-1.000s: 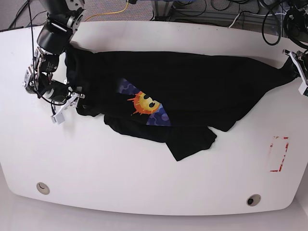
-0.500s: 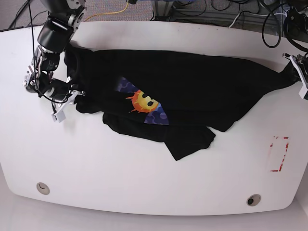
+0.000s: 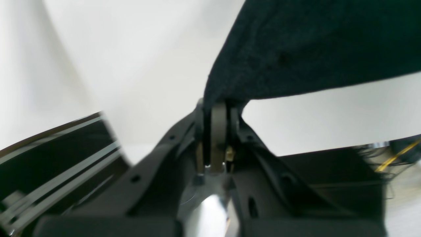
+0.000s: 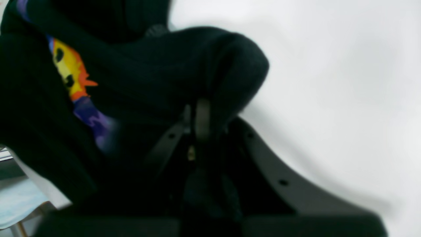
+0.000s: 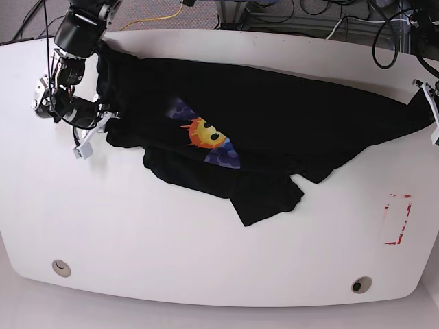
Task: Layout the t-shirt on the table in an organized manner, then fold the t-shirt properly
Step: 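Release the shirt with the right gripper and smooth its edge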
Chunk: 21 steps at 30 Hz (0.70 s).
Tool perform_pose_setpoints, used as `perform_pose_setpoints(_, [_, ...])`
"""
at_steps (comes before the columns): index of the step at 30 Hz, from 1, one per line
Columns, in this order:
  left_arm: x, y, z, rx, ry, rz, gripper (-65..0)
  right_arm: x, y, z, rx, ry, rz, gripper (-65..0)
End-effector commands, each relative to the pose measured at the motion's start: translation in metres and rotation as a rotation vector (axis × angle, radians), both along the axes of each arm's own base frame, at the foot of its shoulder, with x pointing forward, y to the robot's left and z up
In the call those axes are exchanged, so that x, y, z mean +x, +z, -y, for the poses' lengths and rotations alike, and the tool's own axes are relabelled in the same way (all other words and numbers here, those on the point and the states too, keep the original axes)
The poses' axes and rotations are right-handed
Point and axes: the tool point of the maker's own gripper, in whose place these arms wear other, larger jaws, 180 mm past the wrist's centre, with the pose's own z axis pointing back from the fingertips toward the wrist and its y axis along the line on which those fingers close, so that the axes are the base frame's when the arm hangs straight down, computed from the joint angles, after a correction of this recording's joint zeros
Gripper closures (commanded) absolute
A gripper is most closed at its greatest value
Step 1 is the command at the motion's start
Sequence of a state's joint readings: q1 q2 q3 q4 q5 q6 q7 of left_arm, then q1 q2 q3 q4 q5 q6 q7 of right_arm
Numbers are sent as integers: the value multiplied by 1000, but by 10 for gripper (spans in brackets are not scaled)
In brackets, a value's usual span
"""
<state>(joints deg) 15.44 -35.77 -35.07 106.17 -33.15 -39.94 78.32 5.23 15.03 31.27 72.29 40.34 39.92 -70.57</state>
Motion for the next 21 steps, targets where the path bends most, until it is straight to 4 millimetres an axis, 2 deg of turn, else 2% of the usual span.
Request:
perform_pose_setpoints(1, [2, 14, -18, 99, 14, 4, 0, 6, 13, 2, -27, 6, 52, 0])
perform_pose_setpoints(4, [0, 16, -27, 149, 27, -11, -6, 5, 16, -2, -32, 12, 64, 0])
perform_pose_setpoints(5, [0, 17, -28, 158, 30, -13, -25, 5, 16, -3, -33, 14, 64, 0])
perform_pose_setpoints(12, [0, 22, -34, 185, 34, -12, -278, 4, 15, -9, -23, 19, 58, 0])
perform_pose_setpoints(15, [1, 23, -35, 189, 33, -12, -325, 5, 14, -11, -19, 21, 58, 0])
perform_pose_setpoints(21, [9, 38, -40, 217, 24, 16, -344, 5, 14, -14, -15, 21, 60, 0])
